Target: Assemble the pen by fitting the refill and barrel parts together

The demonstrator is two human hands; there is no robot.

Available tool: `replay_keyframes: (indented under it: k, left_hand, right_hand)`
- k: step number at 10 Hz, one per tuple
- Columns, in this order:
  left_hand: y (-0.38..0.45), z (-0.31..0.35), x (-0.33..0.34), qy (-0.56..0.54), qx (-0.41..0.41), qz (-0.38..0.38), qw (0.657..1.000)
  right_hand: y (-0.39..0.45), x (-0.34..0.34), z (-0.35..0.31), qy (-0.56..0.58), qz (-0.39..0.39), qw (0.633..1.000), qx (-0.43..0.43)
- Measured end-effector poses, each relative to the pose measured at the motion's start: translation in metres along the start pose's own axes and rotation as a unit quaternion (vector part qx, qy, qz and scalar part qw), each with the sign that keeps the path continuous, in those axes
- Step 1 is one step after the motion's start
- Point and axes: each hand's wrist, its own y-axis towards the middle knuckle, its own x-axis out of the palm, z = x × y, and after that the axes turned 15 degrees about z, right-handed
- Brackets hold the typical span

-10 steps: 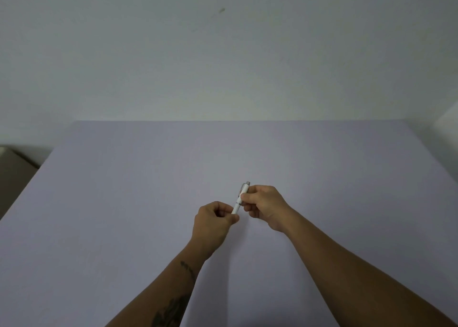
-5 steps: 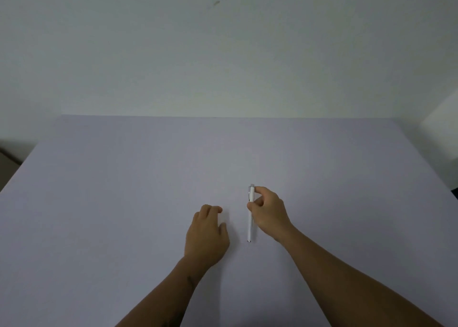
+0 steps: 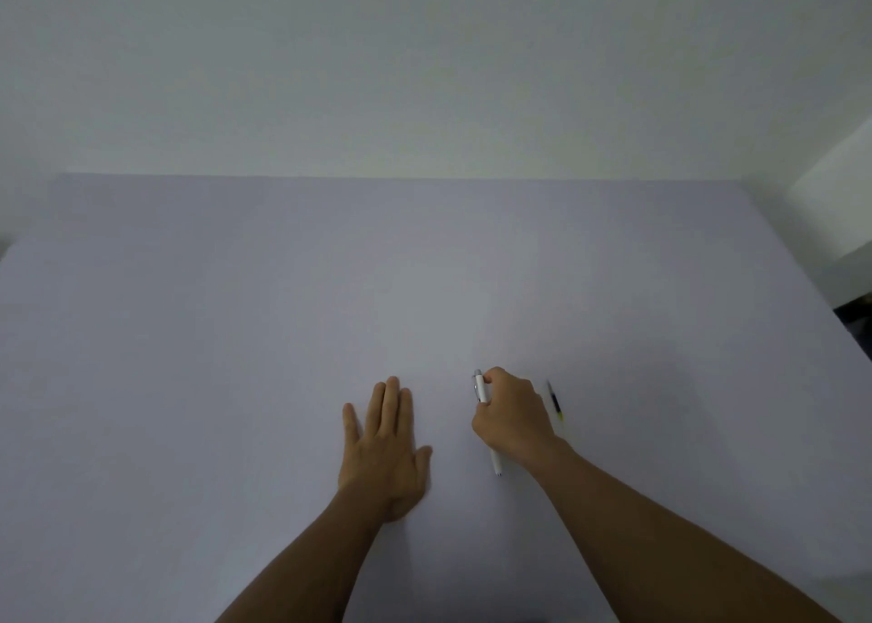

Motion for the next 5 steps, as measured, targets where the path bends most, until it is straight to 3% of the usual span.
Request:
replay_keyframes:
  k: [2,5]
  left_hand:
    - [0.003,0.002,-0.002,0.023,0.001,-0.026,0.999]
    - [0.007,0.008,-0.006,0.056,-0.006,-0.044,0.997]
  right_hand:
    - [-0.009,0.009,0.003,-0.033,0.005,0.999,0.0]
    - [-0.01,0.009,0.016,0.008,0.023,1.0,-0.016]
